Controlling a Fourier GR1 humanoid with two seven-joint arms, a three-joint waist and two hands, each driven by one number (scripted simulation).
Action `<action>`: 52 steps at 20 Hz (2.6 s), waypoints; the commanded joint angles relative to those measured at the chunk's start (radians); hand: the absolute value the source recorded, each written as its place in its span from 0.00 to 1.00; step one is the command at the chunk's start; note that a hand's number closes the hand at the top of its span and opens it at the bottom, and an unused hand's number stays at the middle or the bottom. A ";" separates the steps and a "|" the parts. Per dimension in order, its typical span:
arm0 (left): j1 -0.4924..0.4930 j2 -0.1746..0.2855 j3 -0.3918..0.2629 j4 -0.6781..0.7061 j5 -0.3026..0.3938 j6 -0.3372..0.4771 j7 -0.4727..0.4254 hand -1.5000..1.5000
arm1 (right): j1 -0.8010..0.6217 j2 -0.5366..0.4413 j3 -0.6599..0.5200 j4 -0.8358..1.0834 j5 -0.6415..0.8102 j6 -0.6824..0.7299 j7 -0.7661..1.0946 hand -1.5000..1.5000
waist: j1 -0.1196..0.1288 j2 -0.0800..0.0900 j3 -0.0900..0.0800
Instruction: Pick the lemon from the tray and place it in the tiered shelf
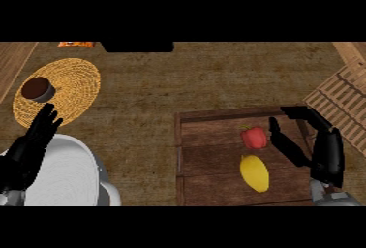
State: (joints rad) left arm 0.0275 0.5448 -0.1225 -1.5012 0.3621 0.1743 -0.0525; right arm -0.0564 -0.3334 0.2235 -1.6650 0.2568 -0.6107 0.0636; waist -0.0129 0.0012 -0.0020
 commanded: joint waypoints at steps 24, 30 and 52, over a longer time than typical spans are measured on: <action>0.010 -0.004 -0.001 0.068 -0.007 -0.014 0.084 0.50 | 0.169 0.190 0.410 -0.257 0.994 0.871 1.021 0.00 | 0.016 -0.002 -0.004; -0.016 -0.009 0.014 0.084 -0.022 -0.007 0.088 0.50 | 0.042 0.287 0.368 -0.259 1.012 1.143 1.124 0.00 | 0.020 0.001 0.000; -0.011 -0.045 0.079 0.127 -0.038 -0.077 0.074 0.50 | 0.063 0.292 0.162 -0.138 1.076 1.123 0.865 0.00 | 0.014 -0.002 0.002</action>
State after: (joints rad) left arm -0.0294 0.5009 -0.0496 -1.4027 0.3283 0.1036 -0.0256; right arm -0.0055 -0.0245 0.4046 -1.8133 1.3329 0.5266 0.9268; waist -0.0019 -0.0077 0.0129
